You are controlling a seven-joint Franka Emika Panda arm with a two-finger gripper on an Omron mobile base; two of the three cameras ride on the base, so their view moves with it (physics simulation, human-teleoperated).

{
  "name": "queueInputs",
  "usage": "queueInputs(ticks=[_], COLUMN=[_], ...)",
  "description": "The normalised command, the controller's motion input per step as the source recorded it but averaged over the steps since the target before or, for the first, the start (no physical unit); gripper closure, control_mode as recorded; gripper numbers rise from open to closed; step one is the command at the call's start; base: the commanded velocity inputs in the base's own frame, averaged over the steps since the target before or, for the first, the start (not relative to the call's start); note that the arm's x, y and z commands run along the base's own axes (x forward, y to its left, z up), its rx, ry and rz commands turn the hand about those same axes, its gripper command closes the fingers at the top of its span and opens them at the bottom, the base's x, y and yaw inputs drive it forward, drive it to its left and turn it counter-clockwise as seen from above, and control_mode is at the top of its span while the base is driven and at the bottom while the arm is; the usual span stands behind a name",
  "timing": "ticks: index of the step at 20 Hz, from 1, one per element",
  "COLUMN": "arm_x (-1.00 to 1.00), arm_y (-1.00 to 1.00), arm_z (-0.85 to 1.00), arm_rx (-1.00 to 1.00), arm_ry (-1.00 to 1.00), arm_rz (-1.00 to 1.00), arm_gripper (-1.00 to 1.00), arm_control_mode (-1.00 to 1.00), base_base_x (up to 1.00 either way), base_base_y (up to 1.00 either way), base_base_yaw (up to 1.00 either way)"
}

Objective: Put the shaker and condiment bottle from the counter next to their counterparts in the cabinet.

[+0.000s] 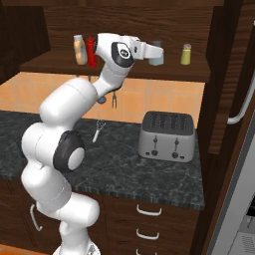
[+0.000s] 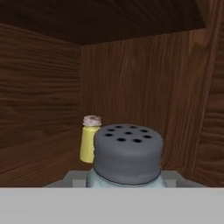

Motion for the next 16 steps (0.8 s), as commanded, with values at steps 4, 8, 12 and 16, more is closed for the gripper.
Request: queueInputs(ticks=[4,8,12,16], arm_x=[0.31,0.43,0.42,0.43], arm_y=[-0.17,-0.11,-0.10,-0.16], arm_z=[-0.25,-0.18,-0.19,-0.12], arm_rx=[0.00,0.01,0.01,0.02], arm_ry=[-0.02,0.00,0.00,-0.01], arm_rz=[0.00,0.00,0.00,0.00], arm_gripper=[1.00,1.00,1.00,1.00], arm_control_mode=[-1.00,-1.00,-1.00,-1.00], base_base_x=[0.00,0.00,0.00,0.00], base_base_y=[0.00,0.00,0.00,0.00], base_base_yaw=[0.00,0.00,0.00,0.00])
